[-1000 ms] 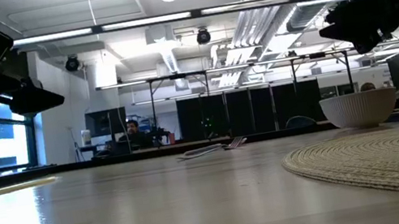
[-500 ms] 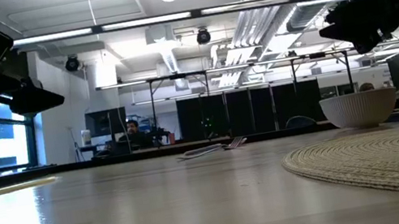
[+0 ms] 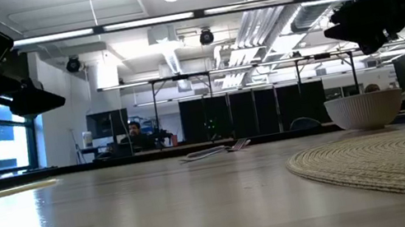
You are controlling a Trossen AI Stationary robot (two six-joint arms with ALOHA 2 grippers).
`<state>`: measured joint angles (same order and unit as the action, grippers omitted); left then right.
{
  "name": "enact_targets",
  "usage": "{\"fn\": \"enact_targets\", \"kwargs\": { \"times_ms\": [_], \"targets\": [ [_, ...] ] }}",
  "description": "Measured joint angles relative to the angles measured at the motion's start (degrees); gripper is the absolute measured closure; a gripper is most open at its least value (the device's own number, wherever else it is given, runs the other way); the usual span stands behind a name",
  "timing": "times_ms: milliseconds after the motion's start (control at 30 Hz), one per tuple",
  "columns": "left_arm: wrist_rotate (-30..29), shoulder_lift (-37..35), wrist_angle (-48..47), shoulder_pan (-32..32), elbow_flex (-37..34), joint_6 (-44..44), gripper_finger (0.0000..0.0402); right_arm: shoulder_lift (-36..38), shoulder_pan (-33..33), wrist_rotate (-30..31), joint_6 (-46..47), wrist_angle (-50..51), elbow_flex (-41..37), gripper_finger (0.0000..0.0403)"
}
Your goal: Pick & Place Utensil
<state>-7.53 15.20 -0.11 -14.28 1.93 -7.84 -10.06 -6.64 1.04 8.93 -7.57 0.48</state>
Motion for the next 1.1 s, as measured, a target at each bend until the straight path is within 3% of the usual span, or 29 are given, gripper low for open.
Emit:
{"fn": "enact_targets", "kwargs": {
  "times_ms": [467,667,933,1100],
  "targets": [
    [0.0,0.0,0.0,0.0,0.0,0.0,0.0024,0.0,0.0,0.0,-0.3,0.0,0.0,0.0206],
    [0.0,0.0,0.0,0.0,0.0,0.0,0.0024,0.0,-0.1,3.3,-10.3,-0.4,0.0,0.0206],
    [0.0,0.0,0.0,0.0,0.0,0.0,0.0024,0.0,-0.1,7.9,-10.4,-3.2,0.0,0.0206],
    [0.0,0.0,0.0,0.0,0.0,0.0,0.0024,0.0,-0.1,4.7,-4.5,-6.3,0.0,0.0206]
  ]
}}
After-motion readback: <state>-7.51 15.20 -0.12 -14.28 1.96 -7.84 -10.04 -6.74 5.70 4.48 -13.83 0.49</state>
